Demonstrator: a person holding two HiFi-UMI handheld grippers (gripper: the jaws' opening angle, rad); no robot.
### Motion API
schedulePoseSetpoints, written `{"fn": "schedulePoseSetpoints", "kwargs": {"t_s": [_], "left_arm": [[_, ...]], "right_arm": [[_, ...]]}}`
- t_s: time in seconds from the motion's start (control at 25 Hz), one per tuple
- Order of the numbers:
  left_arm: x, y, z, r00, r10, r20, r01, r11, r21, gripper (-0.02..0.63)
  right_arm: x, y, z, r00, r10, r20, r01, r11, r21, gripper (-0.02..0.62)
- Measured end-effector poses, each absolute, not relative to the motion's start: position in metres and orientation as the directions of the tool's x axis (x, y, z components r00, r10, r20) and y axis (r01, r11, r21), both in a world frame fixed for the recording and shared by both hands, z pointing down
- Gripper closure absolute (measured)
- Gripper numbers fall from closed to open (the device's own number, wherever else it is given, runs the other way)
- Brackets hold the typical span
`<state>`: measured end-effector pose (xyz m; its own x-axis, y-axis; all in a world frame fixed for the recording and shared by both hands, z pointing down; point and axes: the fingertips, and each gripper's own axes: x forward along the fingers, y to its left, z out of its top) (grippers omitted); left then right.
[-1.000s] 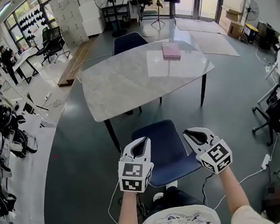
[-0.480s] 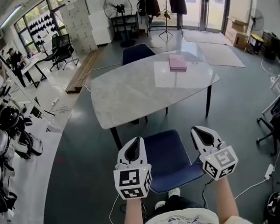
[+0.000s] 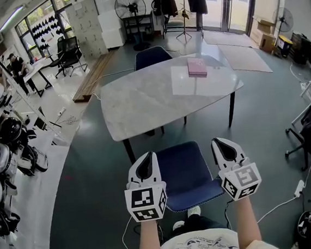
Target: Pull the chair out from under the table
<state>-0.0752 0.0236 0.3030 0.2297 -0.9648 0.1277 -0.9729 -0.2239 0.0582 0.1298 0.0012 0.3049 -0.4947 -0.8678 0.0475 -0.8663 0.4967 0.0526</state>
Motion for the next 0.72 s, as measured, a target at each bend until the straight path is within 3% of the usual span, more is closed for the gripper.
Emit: {"fn": "schedulePoseSetpoints", "kwargs": {"t_s": [0.72], "left_arm": [[-0.0749, 0.0256, 0.3044, 0.220, -0.966, 0.134, -0.974, -0.210, 0.086, 0.586]], "right_arm": [[0.1389, 0.0006, 0.3059, -0.472, -0.880, 0.044, -0.881, 0.473, 0.010, 0.589]]}}
